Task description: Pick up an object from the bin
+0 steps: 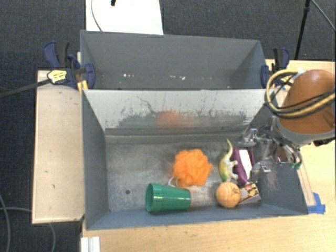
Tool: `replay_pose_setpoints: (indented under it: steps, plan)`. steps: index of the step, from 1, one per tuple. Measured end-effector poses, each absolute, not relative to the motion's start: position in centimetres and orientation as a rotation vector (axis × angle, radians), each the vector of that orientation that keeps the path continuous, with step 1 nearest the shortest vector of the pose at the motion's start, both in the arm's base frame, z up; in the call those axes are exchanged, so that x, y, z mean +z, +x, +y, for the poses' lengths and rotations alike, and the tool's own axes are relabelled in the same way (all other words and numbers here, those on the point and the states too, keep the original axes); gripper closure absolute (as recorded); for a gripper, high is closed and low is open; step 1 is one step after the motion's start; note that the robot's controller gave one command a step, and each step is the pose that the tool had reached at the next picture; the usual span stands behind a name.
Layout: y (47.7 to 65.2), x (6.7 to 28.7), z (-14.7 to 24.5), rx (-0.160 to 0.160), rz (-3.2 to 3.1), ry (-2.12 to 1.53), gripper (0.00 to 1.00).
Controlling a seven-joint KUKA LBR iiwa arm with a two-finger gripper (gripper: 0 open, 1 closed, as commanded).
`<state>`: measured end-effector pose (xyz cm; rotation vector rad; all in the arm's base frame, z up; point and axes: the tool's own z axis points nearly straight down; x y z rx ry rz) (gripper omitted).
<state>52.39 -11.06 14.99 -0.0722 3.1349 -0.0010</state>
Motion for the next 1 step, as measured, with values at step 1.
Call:
replay_pose_setpoints:
  steps: [1]
  plan:
    - [53.12, 10.56, -11.10, 0.001, 3.138, -0.010, 0.00]
